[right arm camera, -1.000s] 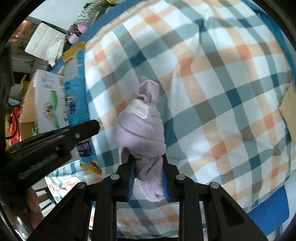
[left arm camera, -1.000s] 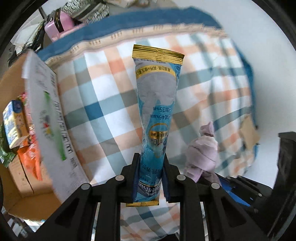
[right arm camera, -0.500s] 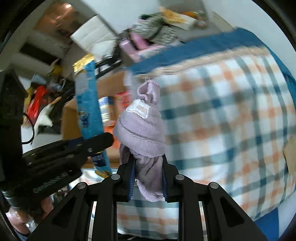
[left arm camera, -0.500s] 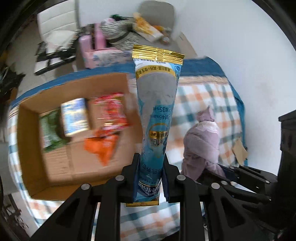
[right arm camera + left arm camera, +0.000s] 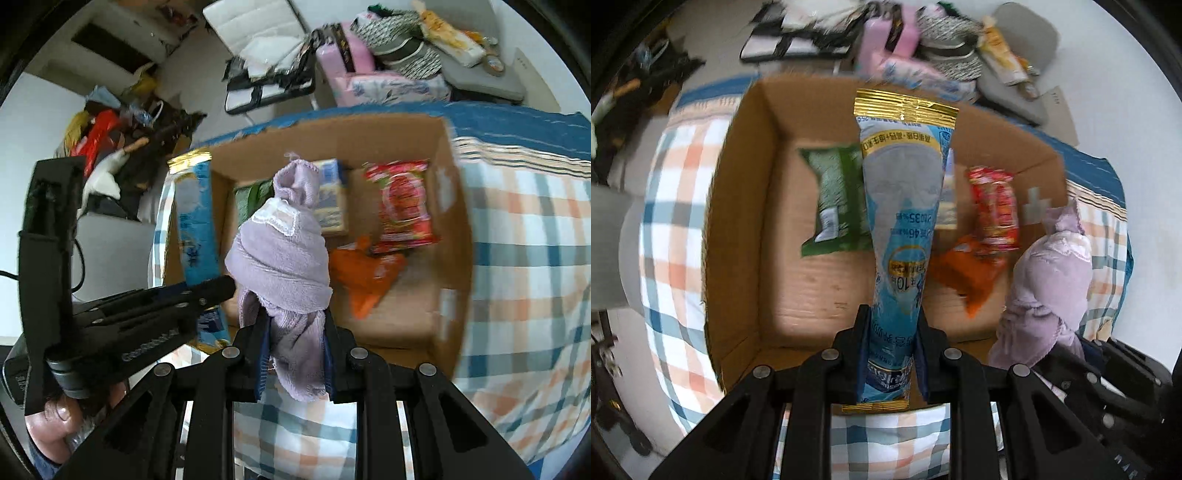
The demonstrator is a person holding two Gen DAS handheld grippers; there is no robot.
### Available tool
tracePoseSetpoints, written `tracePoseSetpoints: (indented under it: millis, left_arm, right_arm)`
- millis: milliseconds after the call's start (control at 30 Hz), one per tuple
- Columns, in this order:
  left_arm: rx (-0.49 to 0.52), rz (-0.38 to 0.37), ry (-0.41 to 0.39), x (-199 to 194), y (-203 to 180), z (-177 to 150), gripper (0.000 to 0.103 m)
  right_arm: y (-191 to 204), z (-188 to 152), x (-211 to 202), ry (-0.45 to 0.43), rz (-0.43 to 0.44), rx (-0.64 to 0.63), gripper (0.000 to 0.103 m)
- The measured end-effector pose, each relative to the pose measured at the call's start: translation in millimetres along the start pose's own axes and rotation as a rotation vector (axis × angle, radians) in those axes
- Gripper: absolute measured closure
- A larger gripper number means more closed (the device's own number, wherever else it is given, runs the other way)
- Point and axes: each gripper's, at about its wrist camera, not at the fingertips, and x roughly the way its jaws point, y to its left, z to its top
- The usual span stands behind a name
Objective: Organize soft objects
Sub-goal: 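Carry the tube and cloth over the box and open both tools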
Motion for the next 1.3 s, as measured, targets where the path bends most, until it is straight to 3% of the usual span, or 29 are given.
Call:
tracePoseSetpoints:
  millis: [333,633,800,867,900,967,1067,1133,1300]
  left_arm:
    - [-0.040,0.024,0.075,30,25,9,0.083]
    - [-0.014,0.105,0.039,20,19,4,0.074]
    - [0.018,0.159,-0.037,2,11,-3,0.060]
    - [0.022,0.174,-0.069,-3,7,-3,0.040]
    - [0.025,0.186,-0.090,-6,5,-5,0.037]
    - [0.028,0.213,-0.126,-12,2,-10,0.025]
    - [0.026,0.232,-0.164,-17,1,-16,0.013]
    - [0.019,0.227,-0.177,-18,0,-20,0.013]
    - [0.005,0.232,-0.204,-25,0,-28,0.012]
  right_arm:
    - [9,7,63,0.086,-0.054,-0.007,0.074]
    - [-3,12,71,0.113,-0.096,0.005,0.054]
    - [-10,9,62,0.106,-0.136,0.000,0.041]
    - [-12,7,54,0.091,-0.154,0.002,0.034]
    - [-13,7,50,0.082,-0.169,0.002,0.032]
    - [-15,6,44,0.060,-0.195,0.001,0.015]
    - [-19,4,37,0.030,-0.233,0.002,0.006]
    - [-21,3,33,0.019,-0.248,0.000,0.000]
    - [-25,-3,29,-0.002,-0.285,0.001,0.000]
